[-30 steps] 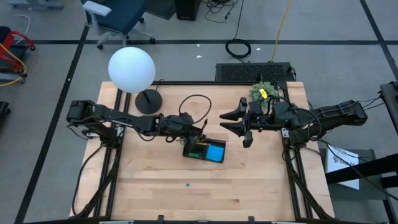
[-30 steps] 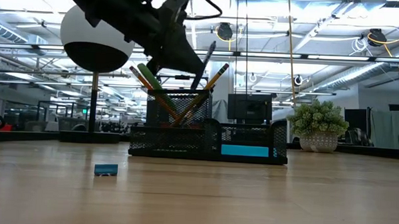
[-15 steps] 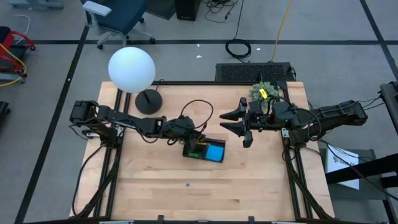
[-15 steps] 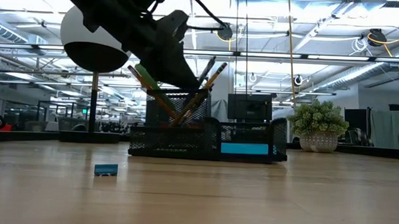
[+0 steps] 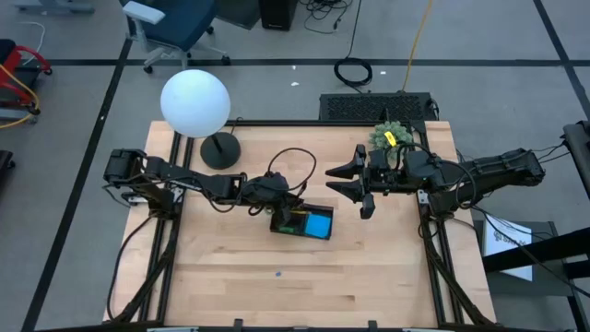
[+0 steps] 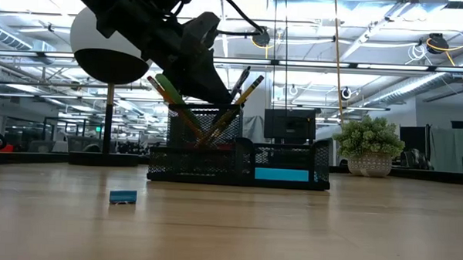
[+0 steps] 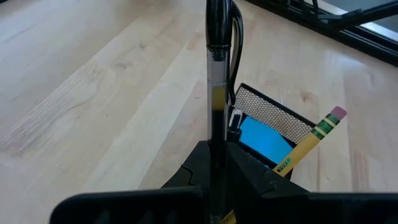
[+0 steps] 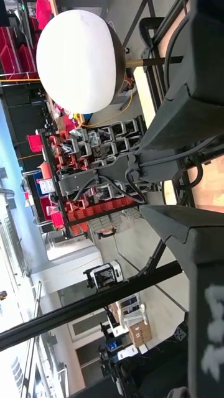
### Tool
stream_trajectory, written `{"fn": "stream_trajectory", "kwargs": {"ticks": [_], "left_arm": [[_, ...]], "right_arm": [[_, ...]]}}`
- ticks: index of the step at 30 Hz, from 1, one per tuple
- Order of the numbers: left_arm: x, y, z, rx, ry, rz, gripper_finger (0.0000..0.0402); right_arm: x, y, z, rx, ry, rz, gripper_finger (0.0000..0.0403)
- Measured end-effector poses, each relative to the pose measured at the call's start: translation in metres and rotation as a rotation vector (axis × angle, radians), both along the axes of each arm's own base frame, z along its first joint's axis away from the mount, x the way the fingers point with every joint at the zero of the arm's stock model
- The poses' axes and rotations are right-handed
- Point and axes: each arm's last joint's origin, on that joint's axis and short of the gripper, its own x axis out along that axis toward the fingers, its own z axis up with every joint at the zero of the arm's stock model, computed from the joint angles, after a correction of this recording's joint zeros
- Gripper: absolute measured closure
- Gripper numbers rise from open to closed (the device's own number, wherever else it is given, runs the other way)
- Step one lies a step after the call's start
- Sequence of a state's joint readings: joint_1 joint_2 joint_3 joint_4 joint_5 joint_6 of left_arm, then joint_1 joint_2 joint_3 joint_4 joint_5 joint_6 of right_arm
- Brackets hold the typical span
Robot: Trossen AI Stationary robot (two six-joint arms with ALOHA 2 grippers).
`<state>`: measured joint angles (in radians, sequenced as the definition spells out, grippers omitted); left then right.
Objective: Pick and place office supplies into organizer
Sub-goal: Put the black pen into the desk organizer
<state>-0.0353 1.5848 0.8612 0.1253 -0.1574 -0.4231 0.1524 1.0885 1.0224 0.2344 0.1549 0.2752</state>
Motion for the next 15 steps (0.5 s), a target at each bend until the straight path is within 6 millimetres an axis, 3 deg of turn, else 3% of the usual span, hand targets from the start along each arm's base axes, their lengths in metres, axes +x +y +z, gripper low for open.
{"fn": "stream_trajectory", "kwargs": {"ticks": [11, 15], "left_arm": [[0.0, -0.0001, 0.0, -0.006, -0.001, 0.004, 0.0373], [0.0, -0.0003, 0.0001, -0.015, -0.003, 0.009, 0.0345]], "right_arm": [[0.0, 0.0, 0.0, 0.0, 0.0, 0.0, 0.0264], [0.0, 0.0, 0.0, 0.0, 0.0, 0.0, 0.0264]]}}
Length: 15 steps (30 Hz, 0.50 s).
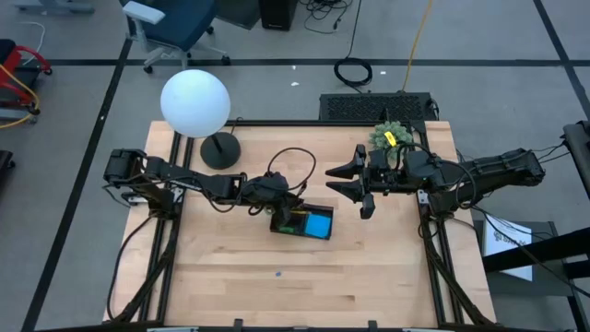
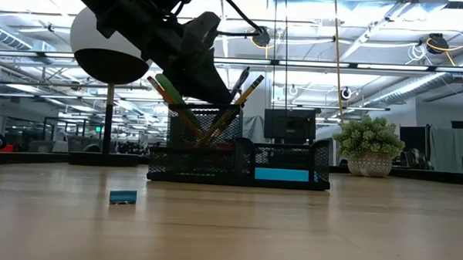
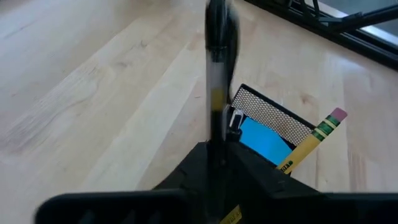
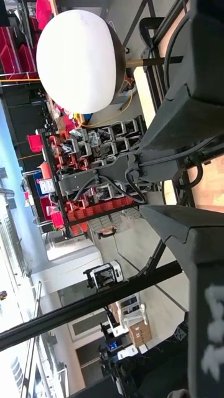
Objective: Pick and place office supplies into organizer
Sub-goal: Put the black pen into the desk organizer, then put the blue binder clip into the desk organizer
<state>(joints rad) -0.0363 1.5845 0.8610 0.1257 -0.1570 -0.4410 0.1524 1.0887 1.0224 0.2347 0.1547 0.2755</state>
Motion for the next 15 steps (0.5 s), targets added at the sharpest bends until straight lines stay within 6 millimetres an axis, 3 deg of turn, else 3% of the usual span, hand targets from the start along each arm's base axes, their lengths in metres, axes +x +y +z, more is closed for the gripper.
{"fn": "stream_trajectory", "kwargs": {"ticks": [7, 15], "left_arm": [[-0.0002, -0.0037, 0.0001, -0.021, -0.004, 0.003, 0.0268], [-0.0022, -0.0056, 0.0039, -0.021, -0.012, -0.003, 0.0271]], "right_arm": [[0.0001, 0.0, -0.0001, 0.0, 0.0, 0.0, 0.0264], [0.0, 0.0, 0.0, 0.0, 0.0, 0.0, 0.0264]]}}
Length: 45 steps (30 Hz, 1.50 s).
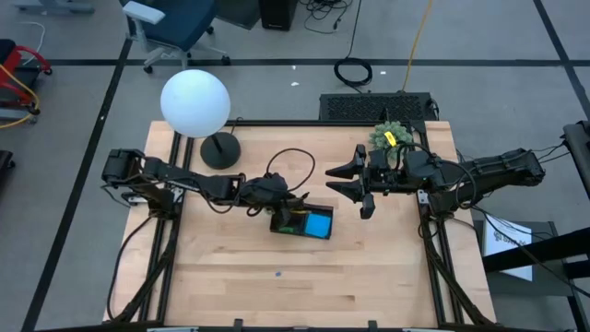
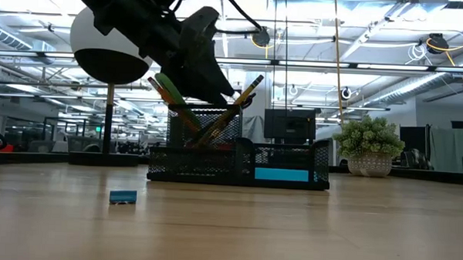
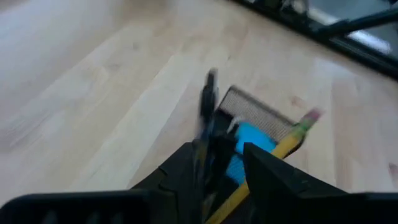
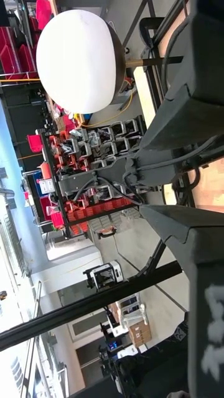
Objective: Pick and place office supplies into organizer
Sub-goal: Put the blue binder clip into the desk organizer
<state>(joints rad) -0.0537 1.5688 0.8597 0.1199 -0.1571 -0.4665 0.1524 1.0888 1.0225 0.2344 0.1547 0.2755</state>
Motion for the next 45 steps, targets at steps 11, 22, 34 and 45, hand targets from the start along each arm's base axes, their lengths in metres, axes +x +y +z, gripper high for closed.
{"fn": "stream_trajectory", "kwargs": {"ticks": [11, 22, 34, 45], "left_arm": [[-0.01, -0.006, 0.026, -0.004, -0.071, -0.018, 0.0272], [-0.045, -0.015, 0.061, -0.04, -0.088, -0.019, 0.0273], [-0.092, -0.029, 0.106, -0.168, -0.197, -0.095, 0.0273], [-0.137, -0.041, 0.123, -0.374, -0.176, -0.118, 0.0273]], "right_arm": [[0.0, 0.0, 0.0, 0.0, -0.001, 0.0, 0.0264], [0.0, 0.0, -0.001, -0.001, 0.007, 0.0, 0.0264], [0.0, 0.0, -0.001, -0.001, 0.006, 0.0, 0.0264], [0.0, 0.0, -0.001, -0.001, 0.006, 0.0, 0.0264]]}}
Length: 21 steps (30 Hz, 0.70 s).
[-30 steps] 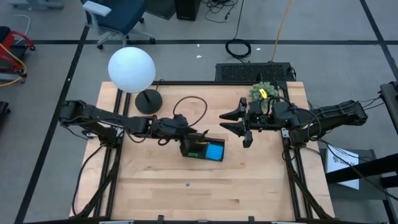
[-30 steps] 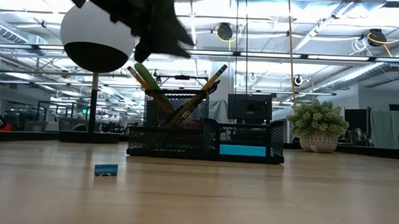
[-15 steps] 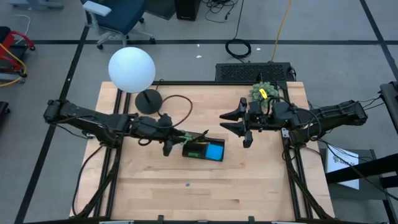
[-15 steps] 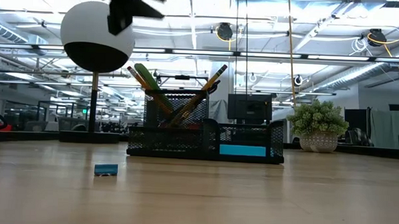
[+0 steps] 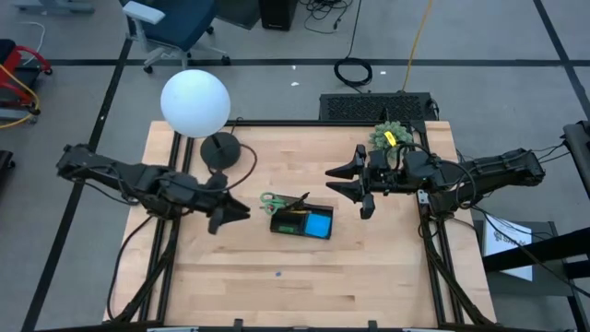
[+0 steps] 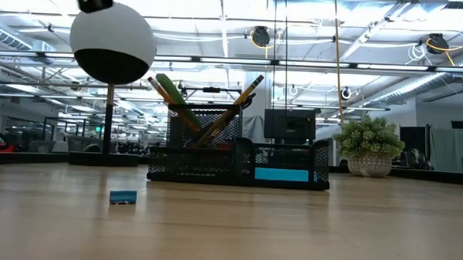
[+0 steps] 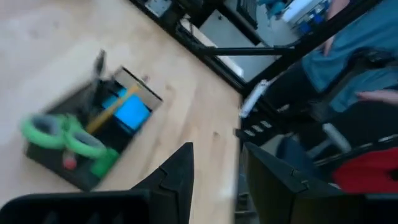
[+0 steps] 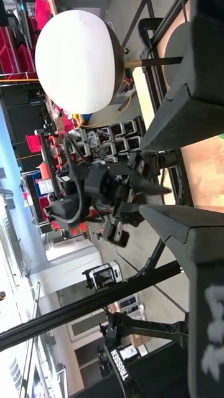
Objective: Pick and place office supplies into organizer
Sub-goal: Put the blue binder clip into the desk organizer
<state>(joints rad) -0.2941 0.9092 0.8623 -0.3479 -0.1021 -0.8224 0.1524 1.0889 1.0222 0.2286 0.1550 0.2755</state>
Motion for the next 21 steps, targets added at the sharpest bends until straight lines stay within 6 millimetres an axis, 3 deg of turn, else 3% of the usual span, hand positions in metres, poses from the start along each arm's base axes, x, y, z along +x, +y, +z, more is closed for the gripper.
{"fn": "stream_trajectory", "kwargs": {"ticks": [11, 21], "left_arm": [[-0.014, -0.016, -0.008, -0.37, 0.192, 0.094, 0.0273], [0.0, -0.042, -0.027, -0.666, 0.384, 0.232, 0.0273]], "right_arm": [[0.0, 0.0, 0.0, 0.0, 0.001, 0.0, 0.0264], [0.0, 0.0, 0.0, 0.0, 0.001, 0.0, 0.0264]]}}
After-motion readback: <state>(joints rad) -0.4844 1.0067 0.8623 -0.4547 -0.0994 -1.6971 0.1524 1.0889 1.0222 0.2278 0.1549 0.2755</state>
